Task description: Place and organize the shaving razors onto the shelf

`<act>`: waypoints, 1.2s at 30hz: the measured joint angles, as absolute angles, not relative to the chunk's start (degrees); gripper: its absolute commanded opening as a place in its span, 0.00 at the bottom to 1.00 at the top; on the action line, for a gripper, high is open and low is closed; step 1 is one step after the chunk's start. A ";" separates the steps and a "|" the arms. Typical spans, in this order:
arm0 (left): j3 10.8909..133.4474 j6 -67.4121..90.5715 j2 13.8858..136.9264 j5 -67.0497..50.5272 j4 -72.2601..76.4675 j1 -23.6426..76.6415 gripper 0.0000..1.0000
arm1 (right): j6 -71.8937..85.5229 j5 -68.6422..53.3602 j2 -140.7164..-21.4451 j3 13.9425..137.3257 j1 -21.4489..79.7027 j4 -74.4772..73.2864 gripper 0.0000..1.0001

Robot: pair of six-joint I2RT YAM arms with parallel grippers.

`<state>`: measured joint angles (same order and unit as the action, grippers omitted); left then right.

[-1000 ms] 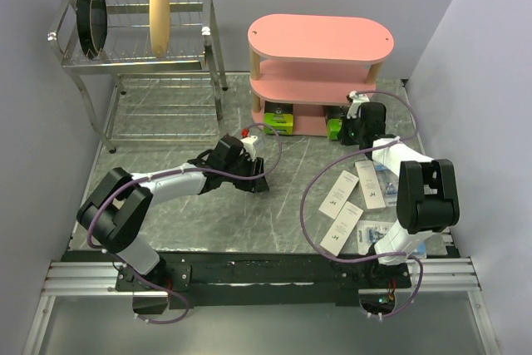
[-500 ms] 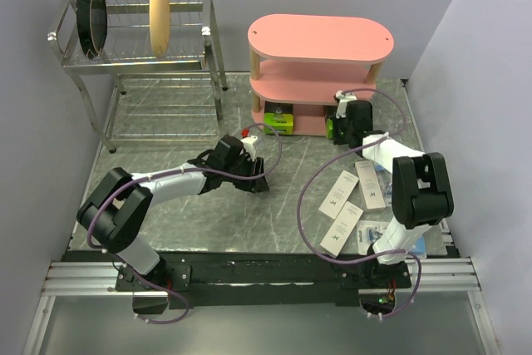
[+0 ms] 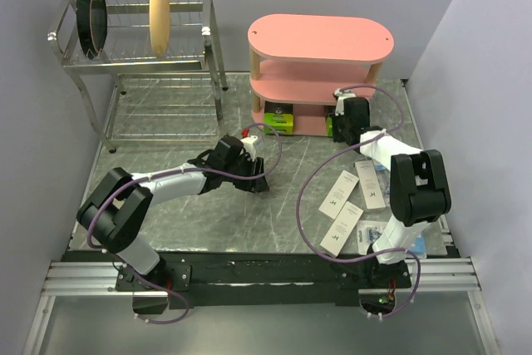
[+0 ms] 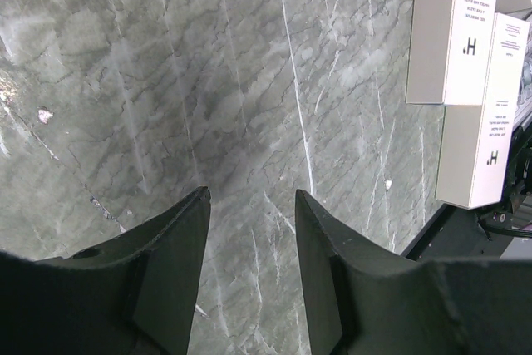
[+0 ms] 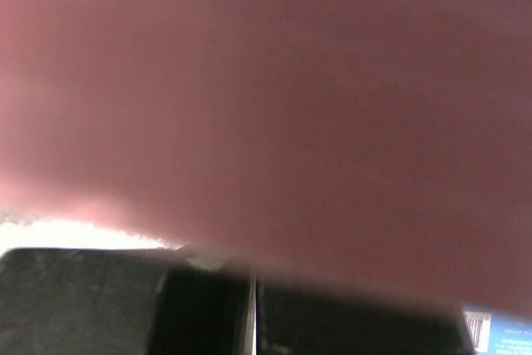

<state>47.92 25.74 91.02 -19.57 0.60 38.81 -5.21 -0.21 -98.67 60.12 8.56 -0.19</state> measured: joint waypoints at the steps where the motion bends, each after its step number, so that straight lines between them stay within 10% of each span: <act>1: 47.92 25.74 91.02 -19.55 0.60 38.81 0.51 | -5.21 0.21 -98.96 60.12 8.71 -0.19 0.00; 9: 47.92 25.65 91.02 -19.53 0.60 38.81 0.54 | -5.54 3.07 -99.20 59.81 10.33 0.27 0.04; 23: 51.09 19.57 87.77 -19.46 -1.58 42.61 0.82 | -3.77 1.13 -70.30 53.71 10.46 -17.56 0.82; 36: 80.44 14.68 105.65 -6.61 -9.80 56.90 0.82 | 2.11 1.21 -58.59 53.06 -3.57 -37.82 0.86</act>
<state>80.44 14.68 105.65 -6.61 -9.80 56.90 2.11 1.21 -58.59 53.06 -3.57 -37.82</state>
